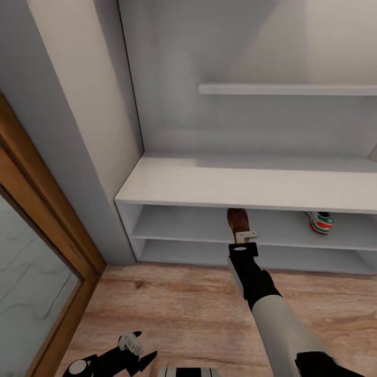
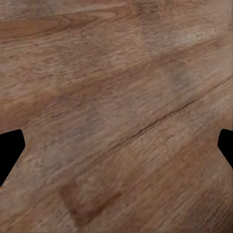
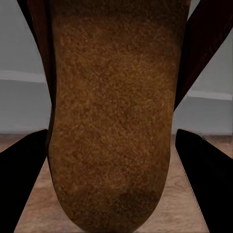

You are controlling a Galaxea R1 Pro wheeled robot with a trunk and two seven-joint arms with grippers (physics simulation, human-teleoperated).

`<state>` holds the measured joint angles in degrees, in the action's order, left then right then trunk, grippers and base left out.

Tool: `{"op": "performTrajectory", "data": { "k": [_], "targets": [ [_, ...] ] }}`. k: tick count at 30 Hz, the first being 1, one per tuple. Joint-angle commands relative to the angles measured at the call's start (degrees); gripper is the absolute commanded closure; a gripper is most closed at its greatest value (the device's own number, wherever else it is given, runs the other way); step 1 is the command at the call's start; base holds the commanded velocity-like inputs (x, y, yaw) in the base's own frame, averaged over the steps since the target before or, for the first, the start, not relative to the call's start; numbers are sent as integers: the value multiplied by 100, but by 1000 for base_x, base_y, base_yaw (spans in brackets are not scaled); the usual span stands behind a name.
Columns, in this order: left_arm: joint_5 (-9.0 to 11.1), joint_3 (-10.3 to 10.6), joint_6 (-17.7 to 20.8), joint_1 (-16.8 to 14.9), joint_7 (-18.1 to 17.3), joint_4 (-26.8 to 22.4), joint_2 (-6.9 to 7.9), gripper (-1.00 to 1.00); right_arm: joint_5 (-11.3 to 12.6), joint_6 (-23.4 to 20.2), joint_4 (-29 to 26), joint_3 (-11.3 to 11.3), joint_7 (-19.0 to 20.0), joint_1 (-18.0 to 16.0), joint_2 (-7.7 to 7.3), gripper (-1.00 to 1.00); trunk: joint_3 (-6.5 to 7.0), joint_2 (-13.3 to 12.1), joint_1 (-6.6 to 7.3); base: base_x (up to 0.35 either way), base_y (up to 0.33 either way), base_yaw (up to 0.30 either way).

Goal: Pick up the two gym shoes and the two sandals from the corridor floor and place them onto the hallstand (shoe rack) in the corridor, making sure they are on the rack and not on the floor. Arrange them so the two gym shoes are next to each other and the two sandals are next to each other.

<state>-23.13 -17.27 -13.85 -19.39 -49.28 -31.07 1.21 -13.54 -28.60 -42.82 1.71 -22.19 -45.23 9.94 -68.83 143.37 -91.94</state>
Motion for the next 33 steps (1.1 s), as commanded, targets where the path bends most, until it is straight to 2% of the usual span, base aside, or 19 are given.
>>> {"op": "performTrajectory", "data": {
  "k": [1, 12, 24, 33],
  "targets": [
    [-60, -44, -31, -5, -32, -5, -6, -100, -61, -41, -7, 14, 12, -3, 5, 100, -5, 2, -2, 299, -134, 0],
    [-60, -30, -31, -3, -33, -5, -6, -100, -61, -41, -5, 22, 11, -2, 5, 100, -5, 2, -2, 280, -132, 0],
    [-54, 91, -25, -3, -29, -5, -2, -100, -61, -41, -4, 22, 10, -3, 5, 100, -5, 2, -2, 67, -32, 0],
    [-51, 100, -13, -3, -21, -5, 2, -100, -61, -41, -6, 22, 11, -2, 5, 100, -5, 2, -2, 232, -2, 0]
  ]
}}
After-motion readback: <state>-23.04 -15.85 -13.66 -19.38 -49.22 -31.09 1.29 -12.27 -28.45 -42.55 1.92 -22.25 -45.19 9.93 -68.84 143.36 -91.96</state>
